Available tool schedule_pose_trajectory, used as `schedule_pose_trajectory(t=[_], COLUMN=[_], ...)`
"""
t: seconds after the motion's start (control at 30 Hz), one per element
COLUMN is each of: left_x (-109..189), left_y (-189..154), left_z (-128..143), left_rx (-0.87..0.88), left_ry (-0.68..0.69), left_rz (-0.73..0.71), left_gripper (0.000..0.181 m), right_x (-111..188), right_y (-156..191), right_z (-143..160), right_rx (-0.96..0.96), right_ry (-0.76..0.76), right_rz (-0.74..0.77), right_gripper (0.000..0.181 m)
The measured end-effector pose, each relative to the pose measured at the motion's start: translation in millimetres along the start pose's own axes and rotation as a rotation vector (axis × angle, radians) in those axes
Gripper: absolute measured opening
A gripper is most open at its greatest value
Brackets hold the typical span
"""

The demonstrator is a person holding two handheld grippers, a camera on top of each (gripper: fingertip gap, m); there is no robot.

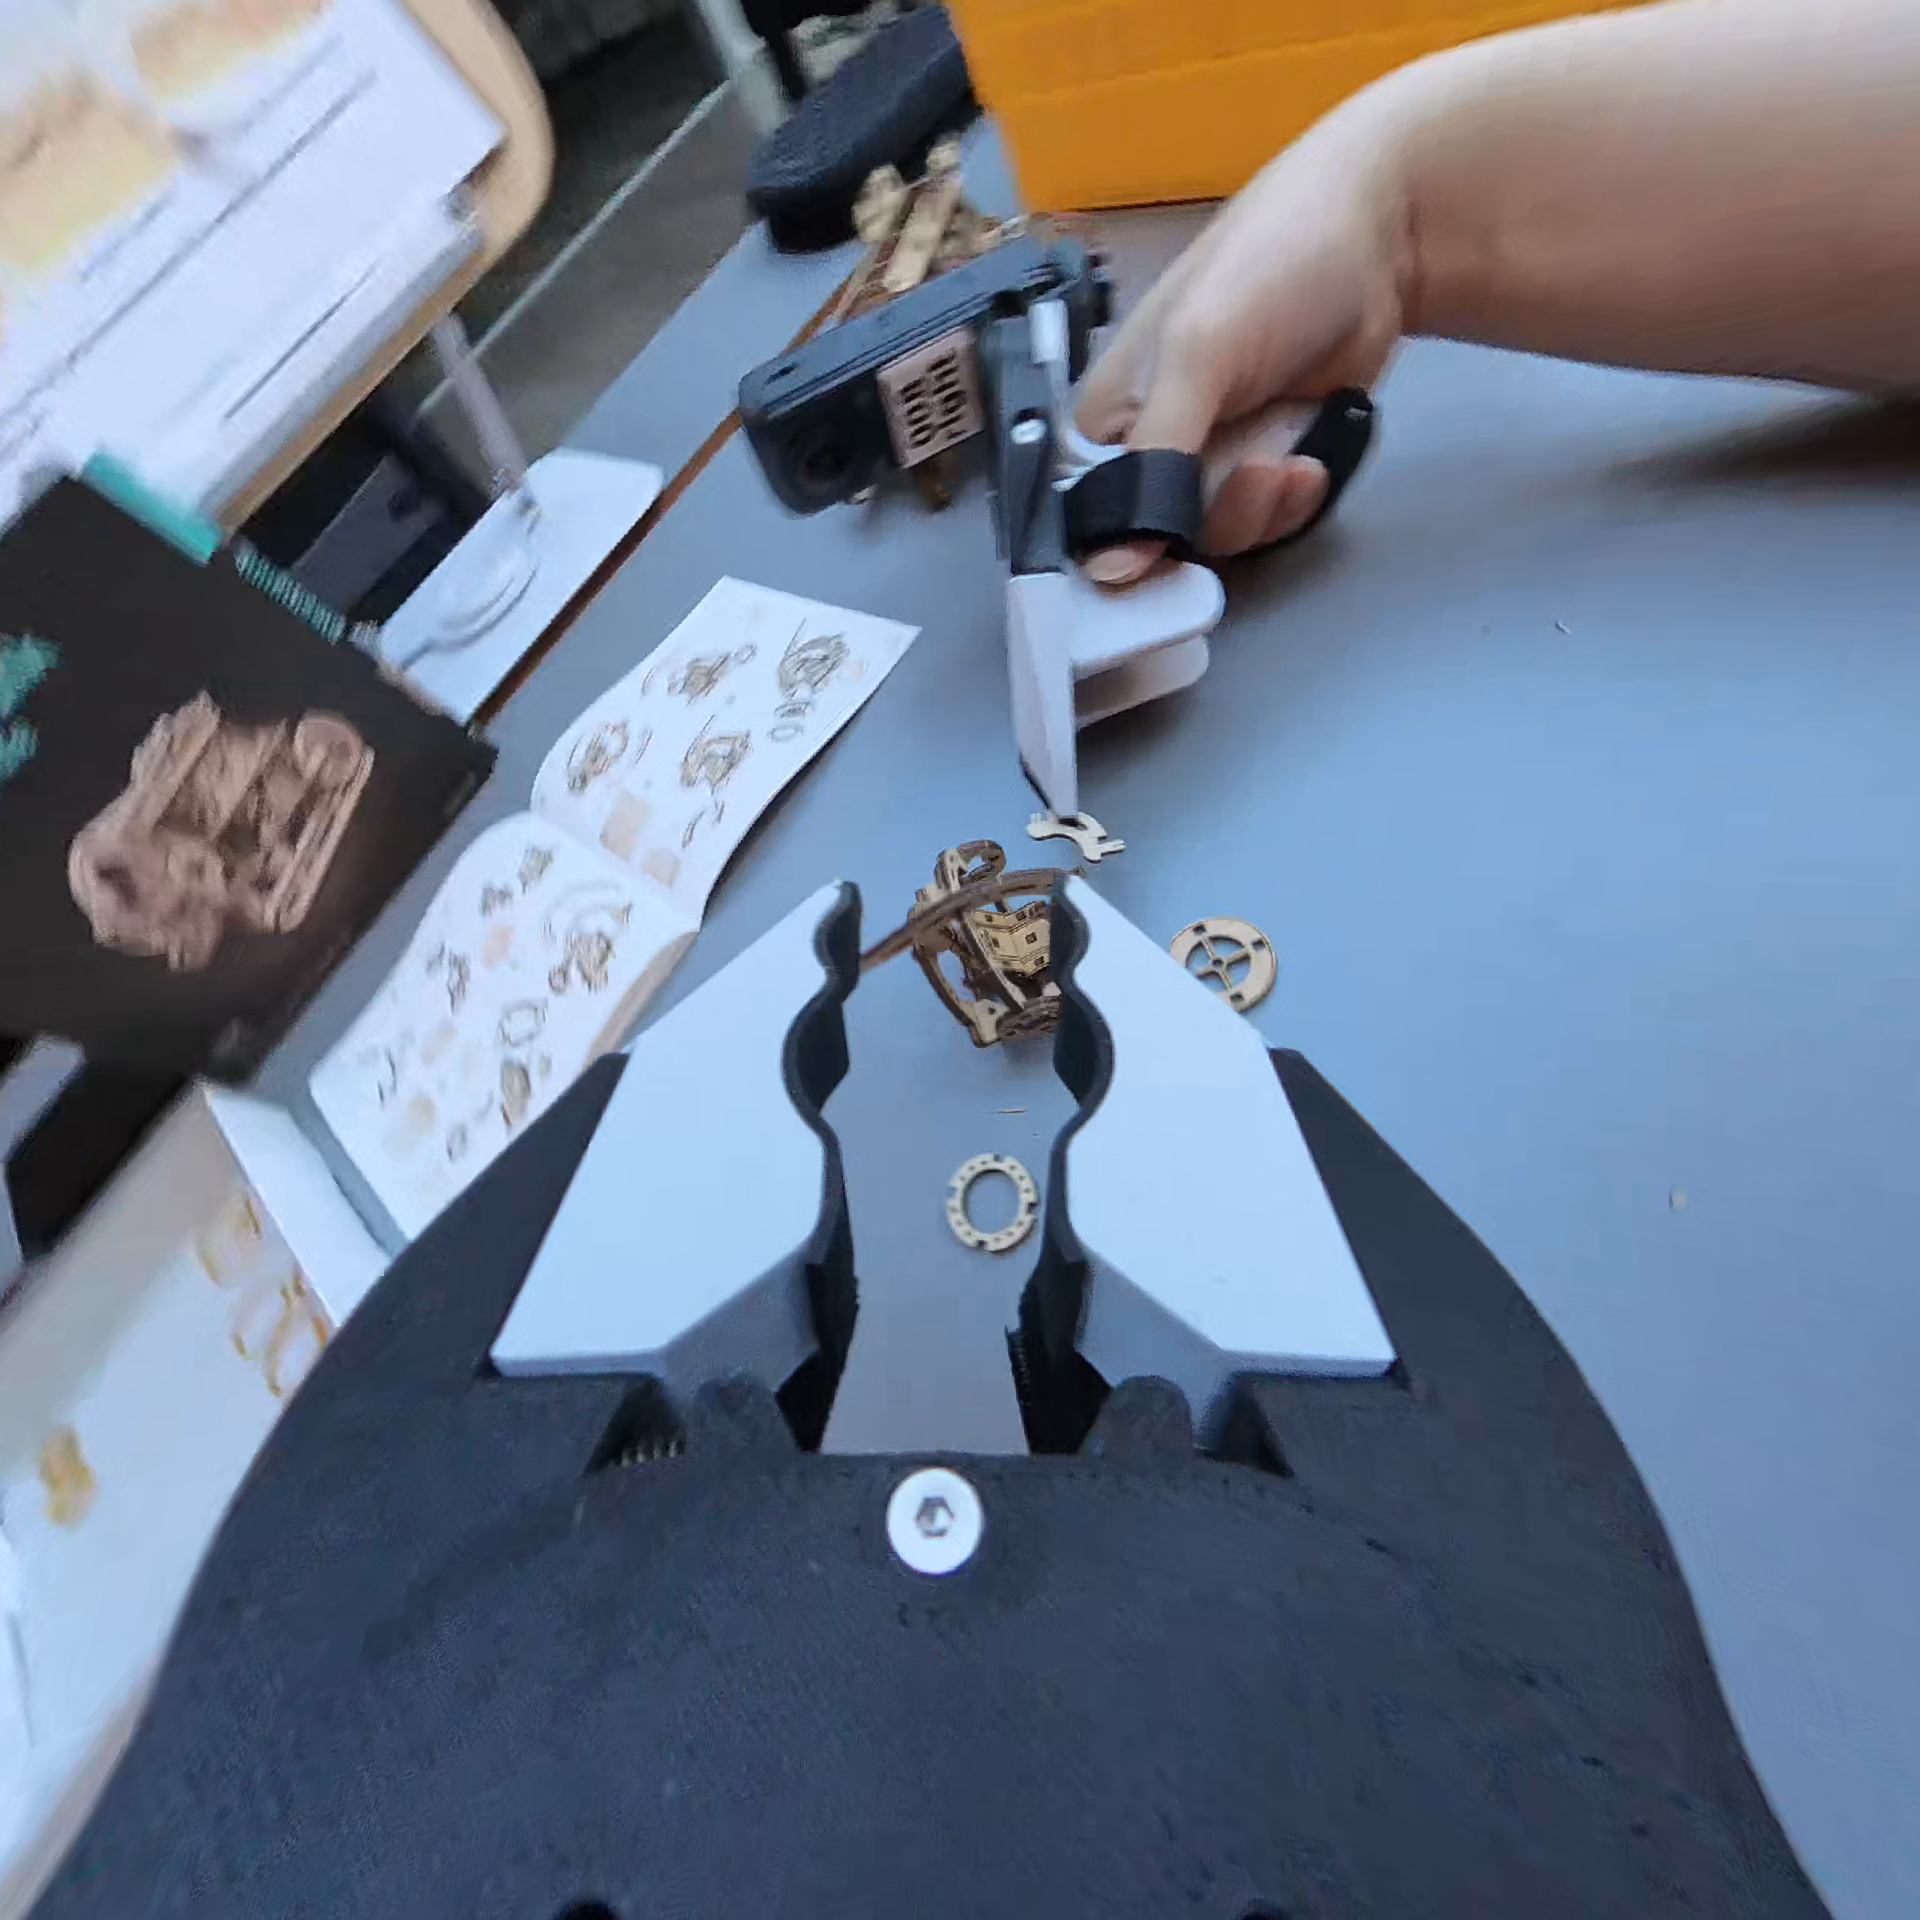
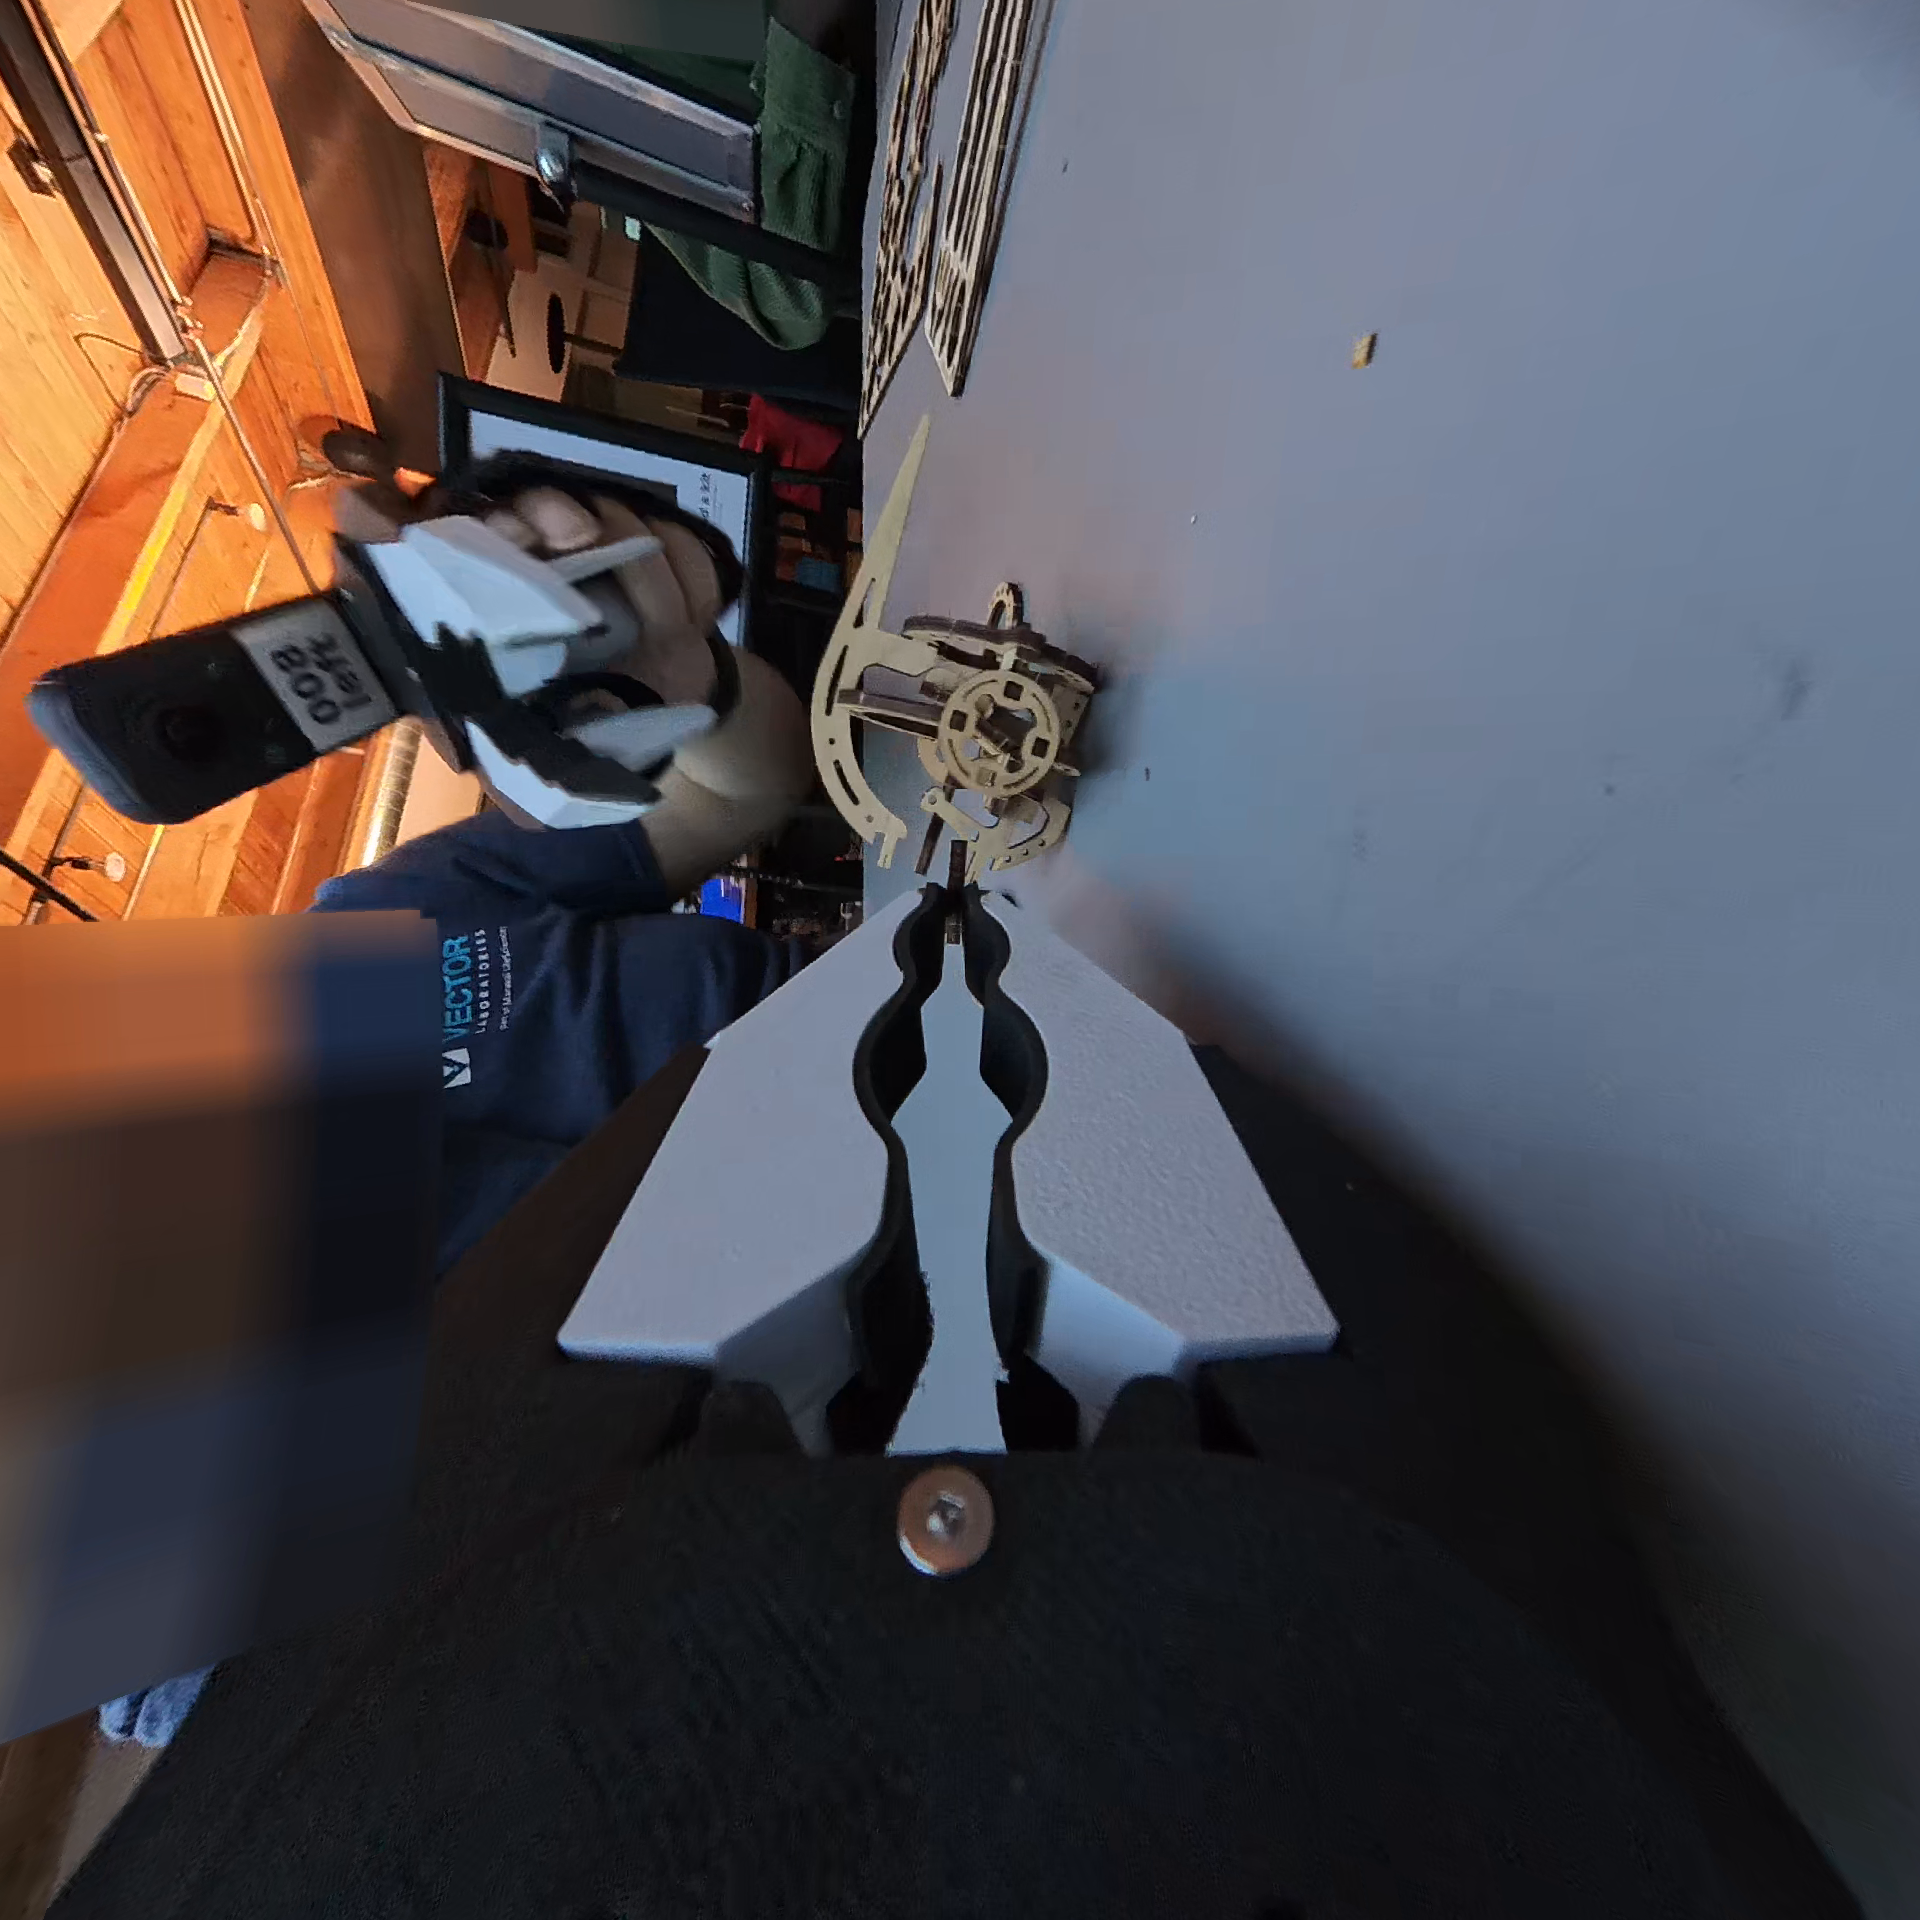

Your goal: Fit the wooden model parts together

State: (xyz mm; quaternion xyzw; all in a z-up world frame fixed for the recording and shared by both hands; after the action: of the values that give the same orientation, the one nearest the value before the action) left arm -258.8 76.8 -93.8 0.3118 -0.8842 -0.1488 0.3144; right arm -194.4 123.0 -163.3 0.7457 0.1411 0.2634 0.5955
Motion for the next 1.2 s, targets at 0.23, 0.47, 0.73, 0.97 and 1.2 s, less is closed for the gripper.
schedule_pose_trajectory(t=[0.23,0.47,0.73,0.97,1.2], left_x=[-14.5,-42.2,-43.2,-42.8,-47.4], left_y=[14.3,11.3,-12.2,-18.0,-25.0], left_z=[-3.6,-42.0,-39.9,-42.0,-37.5], left_rx=[-0.231,0.027,0.098,0.14,0.121], left_ry=[-0.018,-0.014,0.026,0.002,0.023], left_rz=[0.419,0.791,0.979,1.027,1.03], left_gripper=[0.015,0.0,0.011,0.011,0.003], right_x=[-4.5,13.3,16.9,16.2,15.1], right_y=[10.5,53.8,73.7,69.3,68.1], right_z=[4.5,16.2,24.5,26.7,29.6], right_rx=[0.021,0.3,0.448,0.485,0.52], right_ry=[0.064,0.006,-0.033,-0.012,0.002], right_rz=[0.036,0.156,0.236,0.305,0.293], right_gripper=[0.001,0.001,0.001,0.002,0.001])
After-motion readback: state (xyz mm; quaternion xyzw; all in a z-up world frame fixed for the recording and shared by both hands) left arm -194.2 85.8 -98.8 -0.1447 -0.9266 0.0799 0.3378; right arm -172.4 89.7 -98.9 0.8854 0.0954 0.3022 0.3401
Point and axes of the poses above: each gripper's, where its closed fingertips meet, x back along the fingers, z out of its underside, y = z × x across the jaws, the point moved 2 cm from there along x, back along the fingers, and after that the axes turned 5 degrees about -x, right-handed, at the moved point
